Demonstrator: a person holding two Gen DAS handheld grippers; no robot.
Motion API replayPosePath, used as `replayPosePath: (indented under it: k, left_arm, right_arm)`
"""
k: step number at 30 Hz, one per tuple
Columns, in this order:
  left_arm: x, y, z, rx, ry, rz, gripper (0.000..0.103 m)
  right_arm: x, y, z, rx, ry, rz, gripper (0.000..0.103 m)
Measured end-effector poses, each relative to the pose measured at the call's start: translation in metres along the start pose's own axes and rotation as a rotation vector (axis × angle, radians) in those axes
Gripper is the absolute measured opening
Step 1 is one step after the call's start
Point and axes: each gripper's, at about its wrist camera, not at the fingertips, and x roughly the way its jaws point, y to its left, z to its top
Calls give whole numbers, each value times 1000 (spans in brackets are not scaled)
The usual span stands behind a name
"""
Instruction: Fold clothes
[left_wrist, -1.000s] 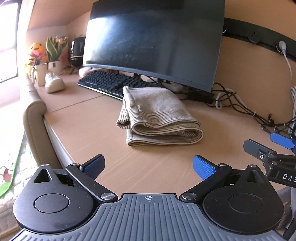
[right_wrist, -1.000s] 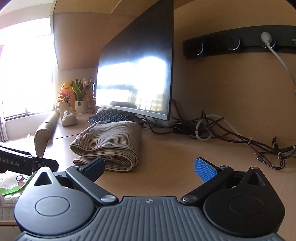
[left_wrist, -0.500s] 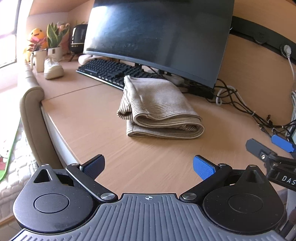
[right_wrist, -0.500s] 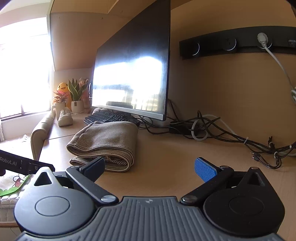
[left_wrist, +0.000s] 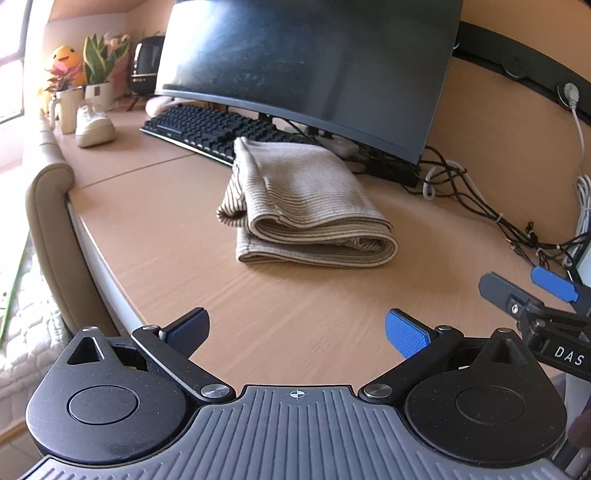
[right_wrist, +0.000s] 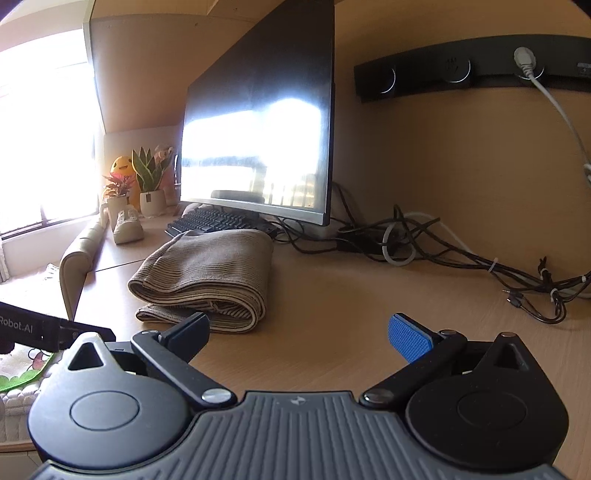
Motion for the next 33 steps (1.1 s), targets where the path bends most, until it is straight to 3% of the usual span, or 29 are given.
replayPosePath:
  k: [33]
  left_arm:
    - [-4, 6, -2, -30, -3, 5, 103]
  right_arm:
    - [-3, 2, 0, -14, -15, -2, 103]
